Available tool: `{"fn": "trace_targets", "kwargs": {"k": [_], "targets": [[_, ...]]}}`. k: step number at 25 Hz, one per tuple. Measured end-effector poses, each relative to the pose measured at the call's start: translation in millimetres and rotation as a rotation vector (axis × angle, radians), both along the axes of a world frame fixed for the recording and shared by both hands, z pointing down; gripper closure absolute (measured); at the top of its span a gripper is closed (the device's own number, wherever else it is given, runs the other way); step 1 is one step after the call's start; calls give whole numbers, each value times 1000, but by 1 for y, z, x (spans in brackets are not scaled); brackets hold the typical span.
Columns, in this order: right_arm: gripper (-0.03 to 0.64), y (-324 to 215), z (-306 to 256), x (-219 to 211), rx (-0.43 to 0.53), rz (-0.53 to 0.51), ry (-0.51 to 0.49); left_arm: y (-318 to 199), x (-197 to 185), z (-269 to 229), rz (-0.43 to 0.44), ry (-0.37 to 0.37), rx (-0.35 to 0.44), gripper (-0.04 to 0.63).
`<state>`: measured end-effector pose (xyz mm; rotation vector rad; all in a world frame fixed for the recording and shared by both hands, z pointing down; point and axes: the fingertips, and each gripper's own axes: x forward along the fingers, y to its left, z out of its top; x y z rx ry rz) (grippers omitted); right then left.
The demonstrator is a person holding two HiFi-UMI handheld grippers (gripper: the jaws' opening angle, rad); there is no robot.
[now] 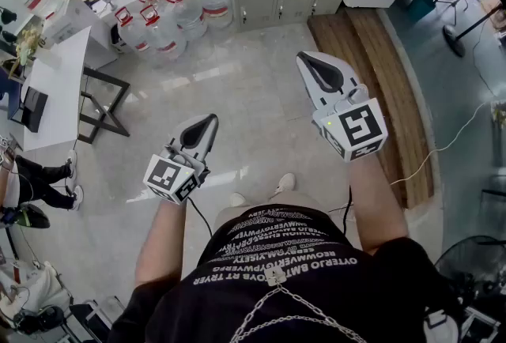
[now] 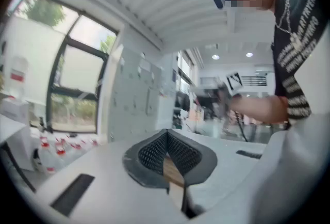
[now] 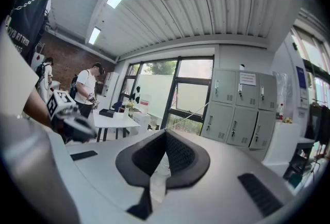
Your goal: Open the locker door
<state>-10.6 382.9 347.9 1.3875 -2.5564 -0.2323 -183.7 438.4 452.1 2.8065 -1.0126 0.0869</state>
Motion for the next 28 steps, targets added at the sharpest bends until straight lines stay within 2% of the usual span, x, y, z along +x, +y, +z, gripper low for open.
{"fn": "trace_targets", "kwargs": {"k": [3,5,7,10,12,20,24,28], "targets": [[621,13,12,24,-23,22,-37,-23,-24,-86,-295,133,175,598],[621,23,17,36,-32,43,-67,-27,-29,-117,-392,161,235,598],[620,32,18,45,-31,59,-104,-24,-18,-129,-391,103,286,598],[620,42,13,57,-12,75,-129,-20,8,-134,-388,-45,372,599],[620,46,9,62,7,65,-124,-19,22,-131,-387,-97,391,598],[620,36,-10,92,37,20,-128,-19,74,-134,-340,-113,386,598],[620,30,-9,105,33,-10,-113,-21,93,-132,-357,-110,370,599],[620,23,-2,114,23,-43,-112,-23,104,-135,-394,-103,386,598]]}}
